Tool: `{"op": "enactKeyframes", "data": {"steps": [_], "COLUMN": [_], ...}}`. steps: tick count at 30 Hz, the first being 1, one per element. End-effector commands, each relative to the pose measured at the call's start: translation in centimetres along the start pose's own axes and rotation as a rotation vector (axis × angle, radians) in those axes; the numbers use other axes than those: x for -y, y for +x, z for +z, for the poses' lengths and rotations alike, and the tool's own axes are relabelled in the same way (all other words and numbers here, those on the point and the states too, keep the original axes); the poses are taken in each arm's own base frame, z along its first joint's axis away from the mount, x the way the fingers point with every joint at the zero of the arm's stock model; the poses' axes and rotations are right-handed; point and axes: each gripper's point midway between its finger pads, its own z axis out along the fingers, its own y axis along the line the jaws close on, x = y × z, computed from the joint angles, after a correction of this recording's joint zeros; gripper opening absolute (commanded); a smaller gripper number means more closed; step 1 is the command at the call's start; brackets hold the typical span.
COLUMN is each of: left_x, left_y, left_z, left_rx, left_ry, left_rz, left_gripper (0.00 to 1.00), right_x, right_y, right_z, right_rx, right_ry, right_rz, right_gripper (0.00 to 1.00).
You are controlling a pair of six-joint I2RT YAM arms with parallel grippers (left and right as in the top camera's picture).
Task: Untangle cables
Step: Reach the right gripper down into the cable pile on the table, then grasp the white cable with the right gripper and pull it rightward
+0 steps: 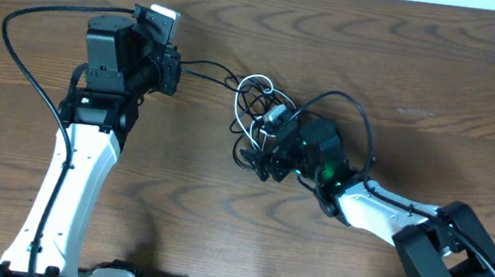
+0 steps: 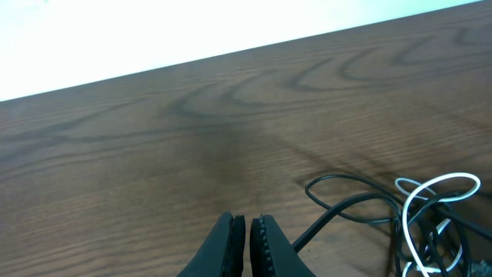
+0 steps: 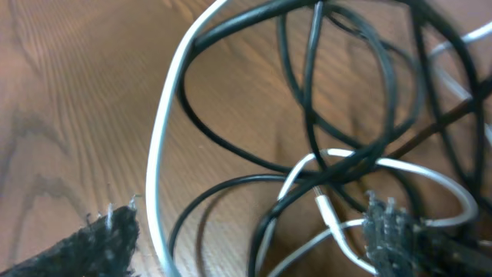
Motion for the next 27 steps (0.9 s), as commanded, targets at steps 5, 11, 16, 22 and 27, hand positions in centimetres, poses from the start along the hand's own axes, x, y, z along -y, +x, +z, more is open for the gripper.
{"op": "enactKeyframes", "data": {"steps": [5,11,16,22,27], "left_x": [0.2,0.2,-1.4,-3.1,-4.0], "left_y": [-0.6,-0.2,0.3,1.2,2.2], "left_z": [-0.4,-0.3,-0.2,-0.5,-0.6], "left_rx": [0.013,-0.005,-0.030,-0.071,-0.112], "left_ry": [0.011,0.009,-0.080,-0.182,-0.240], "left_rz": [0.001,-0.002,-0.005,-0.007,-0.008], "left_gripper": [0.07,0.07,0.07,0.07,0.07], "right_x": [-1.3,-1.0,-0.4,1.0,3.0], "right_y": [0.2,-0.9,-4.8,-11.8,-16.3], "right_z": [0.6,0.3,-2.1,-8.3,-15.0], "right_rx": [-0.006,0.029,0.130,0.338,0.504], "right_ry": [-0.018,-0.007,0.011,0.064,0.135], "right_rz": [-0.016,0.034,0.068,0.073,0.102], "right_gripper": [0.08,0.01,0.01,0.01,0.01]}}
